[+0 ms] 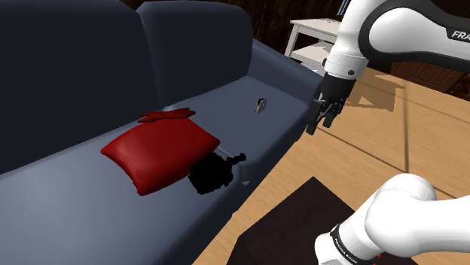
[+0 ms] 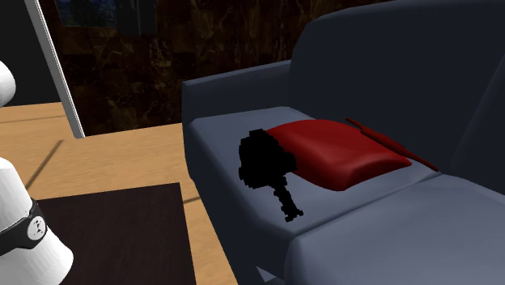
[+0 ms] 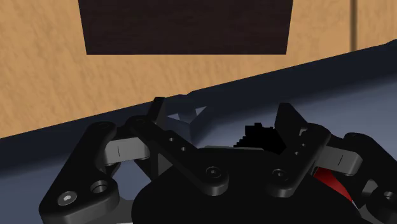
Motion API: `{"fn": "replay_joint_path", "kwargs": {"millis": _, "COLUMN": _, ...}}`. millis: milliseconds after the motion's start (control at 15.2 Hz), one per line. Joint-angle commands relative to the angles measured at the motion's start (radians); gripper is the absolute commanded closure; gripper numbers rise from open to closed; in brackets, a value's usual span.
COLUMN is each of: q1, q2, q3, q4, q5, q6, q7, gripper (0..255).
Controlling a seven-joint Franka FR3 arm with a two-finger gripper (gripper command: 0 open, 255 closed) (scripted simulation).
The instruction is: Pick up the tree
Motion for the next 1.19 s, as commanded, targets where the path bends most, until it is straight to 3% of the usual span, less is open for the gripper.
{"fn": "replay_joint_path", "kwargs": {"millis": 0, "q1": 0.000, "q2": 0.000, "q3": 0.000, "q4": 0.000, "q5": 0.000, "q6": 0.000, "q7": 0.000, "gripper": 0}}
{"fn": "replay_joint_path", "kwargs": {"millis": 594, "q1": 0.025, "q2": 0.223, "q3": 0.084, "q4": -0.067, "q5": 0.069, "q6": 0.330, "q7": 0.090, "gripper": 0}}
{"fn": "replay_joint_path", "kwargs": {"millis": 1122, "q1": 0.041, "q2": 0.500, "q3": 0.149, "q4": -0.022, "q5": 0.096, "q6": 0.600, "q7": 0.166, "gripper": 0}}
